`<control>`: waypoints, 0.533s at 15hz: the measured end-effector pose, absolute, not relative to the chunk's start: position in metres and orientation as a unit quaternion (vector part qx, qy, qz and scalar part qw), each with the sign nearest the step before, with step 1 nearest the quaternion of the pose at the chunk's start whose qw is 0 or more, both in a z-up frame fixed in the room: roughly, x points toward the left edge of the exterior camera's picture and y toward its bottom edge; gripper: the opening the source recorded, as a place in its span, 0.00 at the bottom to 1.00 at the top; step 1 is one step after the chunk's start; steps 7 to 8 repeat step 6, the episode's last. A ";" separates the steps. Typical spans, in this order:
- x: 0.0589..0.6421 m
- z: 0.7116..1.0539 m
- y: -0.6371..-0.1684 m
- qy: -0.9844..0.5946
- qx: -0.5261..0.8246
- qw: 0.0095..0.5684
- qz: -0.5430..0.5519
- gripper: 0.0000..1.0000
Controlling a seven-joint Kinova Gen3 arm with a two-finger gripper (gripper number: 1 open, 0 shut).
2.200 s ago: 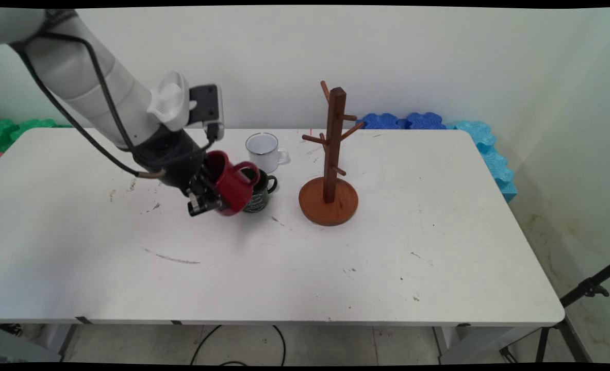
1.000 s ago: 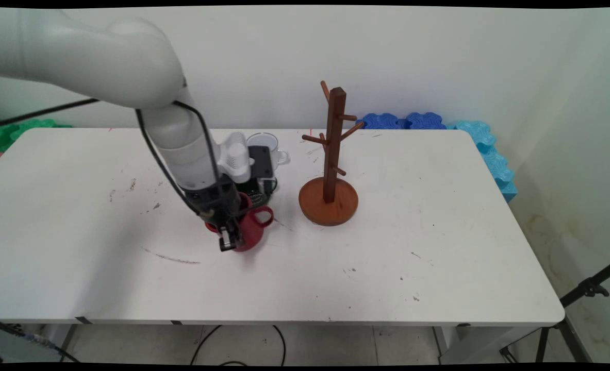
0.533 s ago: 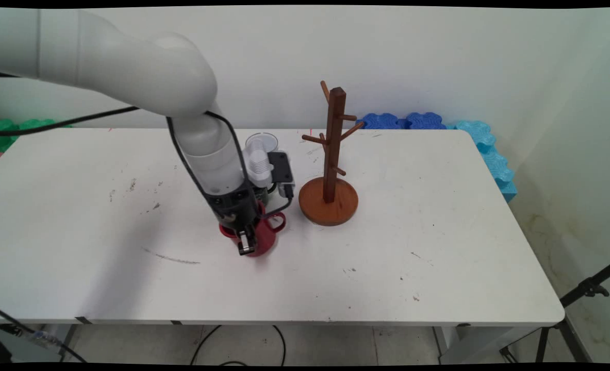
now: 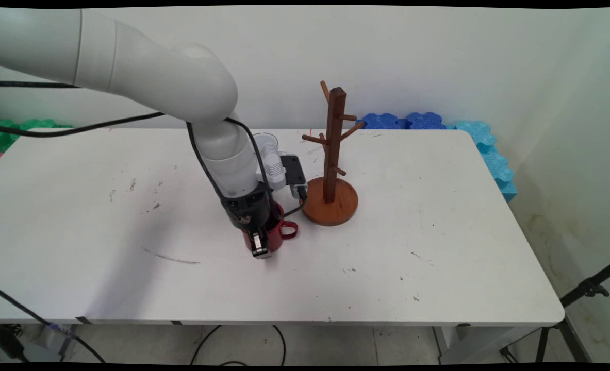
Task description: Place the picked object on the table
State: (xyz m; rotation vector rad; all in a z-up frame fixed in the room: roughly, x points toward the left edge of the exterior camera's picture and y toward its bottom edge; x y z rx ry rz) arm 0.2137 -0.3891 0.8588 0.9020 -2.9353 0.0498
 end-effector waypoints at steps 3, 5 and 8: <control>0.209 0.856 -0.390 -0.955 0.293 0.043 0.014 1.00; 0.207 0.857 -0.389 -0.955 0.291 0.053 0.013 1.00; 0.205 0.859 -0.387 -0.955 0.291 0.061 0.012 1.00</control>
